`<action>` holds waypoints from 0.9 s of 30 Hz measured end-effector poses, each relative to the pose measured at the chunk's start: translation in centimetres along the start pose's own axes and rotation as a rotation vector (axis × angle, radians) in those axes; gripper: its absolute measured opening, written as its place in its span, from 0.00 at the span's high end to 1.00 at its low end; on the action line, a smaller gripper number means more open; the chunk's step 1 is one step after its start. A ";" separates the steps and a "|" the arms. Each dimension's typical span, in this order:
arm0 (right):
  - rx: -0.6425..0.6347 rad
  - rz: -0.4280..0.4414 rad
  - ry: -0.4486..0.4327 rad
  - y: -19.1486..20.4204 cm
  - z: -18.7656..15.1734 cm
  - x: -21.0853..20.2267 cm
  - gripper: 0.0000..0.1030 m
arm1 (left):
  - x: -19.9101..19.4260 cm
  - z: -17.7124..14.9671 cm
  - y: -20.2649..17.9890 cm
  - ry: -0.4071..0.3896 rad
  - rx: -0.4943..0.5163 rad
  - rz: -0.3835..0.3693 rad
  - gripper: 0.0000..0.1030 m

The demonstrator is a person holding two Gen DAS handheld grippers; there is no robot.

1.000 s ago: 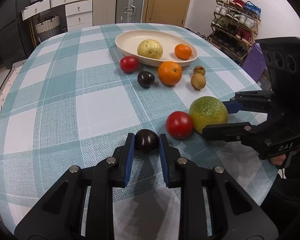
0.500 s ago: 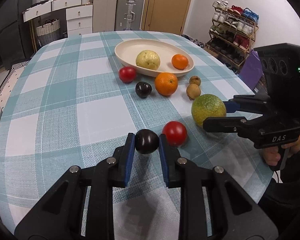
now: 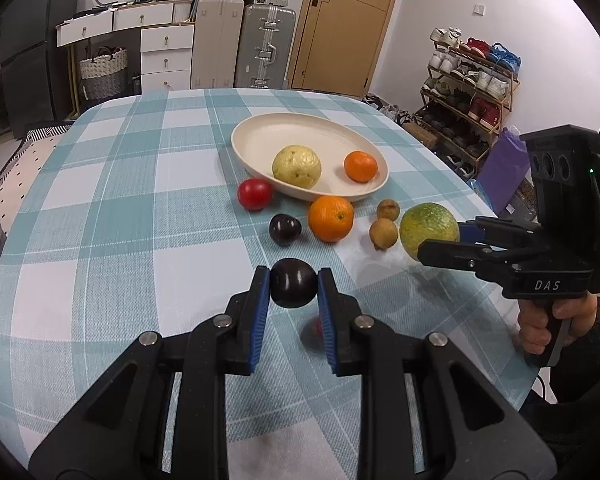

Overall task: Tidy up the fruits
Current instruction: 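Carry the dark plum with the left gripper while the right gripper carries the green citrus to the plate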

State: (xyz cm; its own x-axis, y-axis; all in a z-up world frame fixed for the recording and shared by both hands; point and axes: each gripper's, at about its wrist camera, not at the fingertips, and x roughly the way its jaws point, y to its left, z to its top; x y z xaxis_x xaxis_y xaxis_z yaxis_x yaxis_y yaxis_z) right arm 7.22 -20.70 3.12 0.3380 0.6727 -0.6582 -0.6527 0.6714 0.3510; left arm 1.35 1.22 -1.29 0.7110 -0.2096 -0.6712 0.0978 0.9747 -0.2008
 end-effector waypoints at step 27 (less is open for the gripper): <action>0.071 -0.110 -0.061 -4.8 4.7 -0.1 0.52 | 5.3 7.0 -0.3 -0.022 0.007 0.003 0.79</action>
State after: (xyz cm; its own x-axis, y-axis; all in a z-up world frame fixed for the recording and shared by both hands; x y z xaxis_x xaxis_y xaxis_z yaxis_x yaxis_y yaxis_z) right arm 13.47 -22.56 4.62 0.4468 0.6103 -0.6541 -0.5607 0.7608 0.3269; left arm 9.93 0.34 0.25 0.7263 -0.2055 -0.6560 0.1005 0.9758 -0.1943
